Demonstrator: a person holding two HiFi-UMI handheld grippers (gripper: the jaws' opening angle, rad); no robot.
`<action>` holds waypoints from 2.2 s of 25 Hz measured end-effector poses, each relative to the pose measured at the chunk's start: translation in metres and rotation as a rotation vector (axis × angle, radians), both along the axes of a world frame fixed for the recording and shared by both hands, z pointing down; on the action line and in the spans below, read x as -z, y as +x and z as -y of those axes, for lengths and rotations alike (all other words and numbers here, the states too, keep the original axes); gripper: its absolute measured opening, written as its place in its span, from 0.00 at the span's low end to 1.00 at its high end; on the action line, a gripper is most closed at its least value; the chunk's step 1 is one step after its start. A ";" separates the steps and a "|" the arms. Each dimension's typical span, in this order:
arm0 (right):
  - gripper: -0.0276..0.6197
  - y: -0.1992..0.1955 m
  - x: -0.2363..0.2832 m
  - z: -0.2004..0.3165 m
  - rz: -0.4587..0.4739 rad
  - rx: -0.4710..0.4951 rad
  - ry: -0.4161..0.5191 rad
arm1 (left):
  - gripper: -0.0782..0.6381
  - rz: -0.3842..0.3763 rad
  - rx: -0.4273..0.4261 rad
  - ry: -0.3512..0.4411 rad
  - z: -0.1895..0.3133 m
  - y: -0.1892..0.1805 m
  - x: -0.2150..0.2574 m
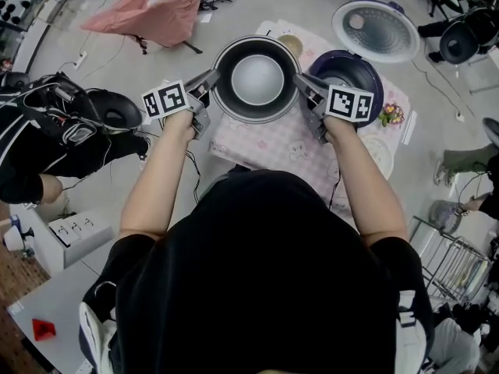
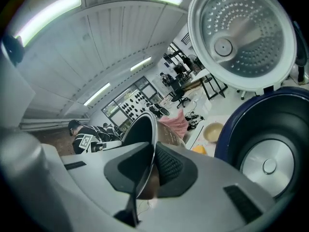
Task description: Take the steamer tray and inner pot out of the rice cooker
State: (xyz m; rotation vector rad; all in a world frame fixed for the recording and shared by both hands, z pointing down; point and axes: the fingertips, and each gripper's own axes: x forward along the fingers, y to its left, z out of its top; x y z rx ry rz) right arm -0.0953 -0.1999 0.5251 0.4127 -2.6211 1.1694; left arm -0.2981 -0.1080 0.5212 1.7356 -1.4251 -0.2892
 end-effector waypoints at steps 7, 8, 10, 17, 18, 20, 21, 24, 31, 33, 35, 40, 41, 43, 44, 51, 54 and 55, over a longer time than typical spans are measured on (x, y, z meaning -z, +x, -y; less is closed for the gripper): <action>0.11 -0.006 -0.043 -0.024 -0.059 0.024 -0.072 | 0.18 -0.032 -0.002 -0.081 -0.021 -0.007 -0.040; 0.11 -0.006 -0.049 -0.027 -0.066 0.025 -0.083 | 0.18 -0.034 -0.004 -0.094 -0.023 -0.007 -0.047; 0.11 -0.005 -0.061 -0.033 -0.082 0.026 -0.103 | 0.18 -0.040 -0.007 -0.118 -0.028 -0.007 -0.059; 0.11 0.003 -0.100 -0.059 -0.148 0.041 -0.158 | 0.18 -0.093 -0.010 -0.205 -0.047 -0.001 -0.100; 0.12 0.005 -0.105 -0.061 -0.156 0.041 -0.166 | 0.18 -0.097 -0.012 -0.215 -0.049 0.001 -0.105; 0.12 0.007 -0.116 -0.066 -0.170 0.043 -0.182 | 0.18 -0.098 -0.018 -0.232 -0.053 0.003 -0.113; 0.12 0.009 -0.122 -0.068 -0.178 0.043 -0.189 | 0.18 -0.098 -0.020 -0.241 -0.054 0.004 -0.118; 0.12 0.013 -0.139 -0.072 -0.201 0.045 -0.205 | 0.18 -0.102 -0.027 -0.267 -0.056 0.007 -0.132; 0.12 0.022 -0.165 -0.086 -0.245 0.038 -0.235 | 0.18 -0.113 -0.043 -0.320 -0.067 0.016 -0.162; 0.12 0.024 -0.172 -0.088 -0.255 0.031 -0.246 | 0.18 -0.113 -0.041 -0.334 -0.068 0.017 -0.170; 0.12 0.025 -0.177 -0.088 -0.254 0.018 -0.258 | 0.18 -0.112 -0.035 -0.339 -0.066 0.018 -0.176; 0.13 0.025 -0.181 -0.083 -0.245 -0.002 -0.259 | 0.18 -0.094 -0.029 -0.339 -0.060 0.017 -0.180; 0.13 0.025 -0.182 -0.084 -0.247 -0.002 -0.256 | 0.18 -0.092 -0.029 -0.339 -0.059 0.017 -0.181; 0.13 0.025 -0.182 -0.084 -0.252 -0.003 -0.246 | 0.18 -0.090 -0.028 -0.338 -0.059 0.017 -0.181; 0.14 0.025 -0.182 -0.084 -0.253 -0.004 -0.238 | 0.18 -0.089 -0.027 -0.336 -0.059 0.017 -0.181; 0.20 0.024 -0.178 -0.086 -0.297 0.020 -0.163 | 0.20 -0.066 -0.019 -0.340 -0.058 0.014 -0.179; 0.27 0.023 -0.170 -0.081 -0.334 0.036 -0.089 | 0.25 -0.005 0.010 -0.331 -0.054 0.002 -0.173; 0.28 0.022 -0.164 -0.078 -0.343 0.037 -0.059 | 0.27 0.009 0.016 -0.324 -0.052 -0.002 -0.169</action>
